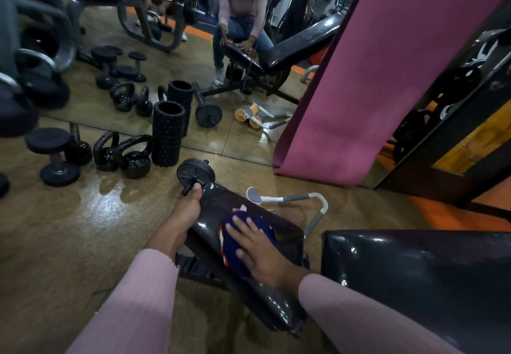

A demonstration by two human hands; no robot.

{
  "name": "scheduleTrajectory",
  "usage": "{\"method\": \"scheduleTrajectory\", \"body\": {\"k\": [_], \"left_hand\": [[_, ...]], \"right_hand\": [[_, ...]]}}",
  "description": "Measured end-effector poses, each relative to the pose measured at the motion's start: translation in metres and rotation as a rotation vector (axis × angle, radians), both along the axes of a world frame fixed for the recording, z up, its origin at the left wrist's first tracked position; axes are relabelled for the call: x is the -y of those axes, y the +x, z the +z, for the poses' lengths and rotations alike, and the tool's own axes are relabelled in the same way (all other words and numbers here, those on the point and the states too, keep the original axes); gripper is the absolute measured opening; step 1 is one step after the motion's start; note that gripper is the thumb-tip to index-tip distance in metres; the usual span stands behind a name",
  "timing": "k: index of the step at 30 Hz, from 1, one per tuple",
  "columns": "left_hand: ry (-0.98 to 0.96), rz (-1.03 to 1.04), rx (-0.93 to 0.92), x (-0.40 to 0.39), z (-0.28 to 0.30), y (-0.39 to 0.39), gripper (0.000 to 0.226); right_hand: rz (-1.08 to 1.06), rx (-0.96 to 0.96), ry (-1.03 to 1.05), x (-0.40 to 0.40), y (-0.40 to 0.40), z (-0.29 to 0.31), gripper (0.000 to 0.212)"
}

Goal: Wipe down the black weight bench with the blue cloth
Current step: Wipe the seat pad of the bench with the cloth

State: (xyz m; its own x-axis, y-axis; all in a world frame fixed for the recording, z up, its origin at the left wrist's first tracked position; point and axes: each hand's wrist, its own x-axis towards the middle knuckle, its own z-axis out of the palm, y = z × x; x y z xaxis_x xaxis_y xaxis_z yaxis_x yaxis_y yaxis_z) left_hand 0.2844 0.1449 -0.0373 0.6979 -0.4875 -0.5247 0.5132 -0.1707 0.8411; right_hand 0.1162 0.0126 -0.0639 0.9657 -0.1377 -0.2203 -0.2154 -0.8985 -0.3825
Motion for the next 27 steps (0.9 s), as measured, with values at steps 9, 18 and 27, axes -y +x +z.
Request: {"method": "scheduleTrajectory", "body": {"k": [9,18,27], "left_hand": [[-0.078,0.066,-0.012,-0.001,0.006,0.0,0.056],[-0.106,0.029,-0.019,-0.005,0.008,0.002,0.069],[-0.16,0.022,-0.083,-0.006,0.011,0.005,0.083]], "right_hand": [[0.133,0.006,-0.126,-0.037,0.019,0.003,0.06],[-0.204,0.074,0.044,-0.042,0.073,0.008,0.052],[-0.023,0.12,0.06,-0.03,0.023,-0.005,0.051]]}}
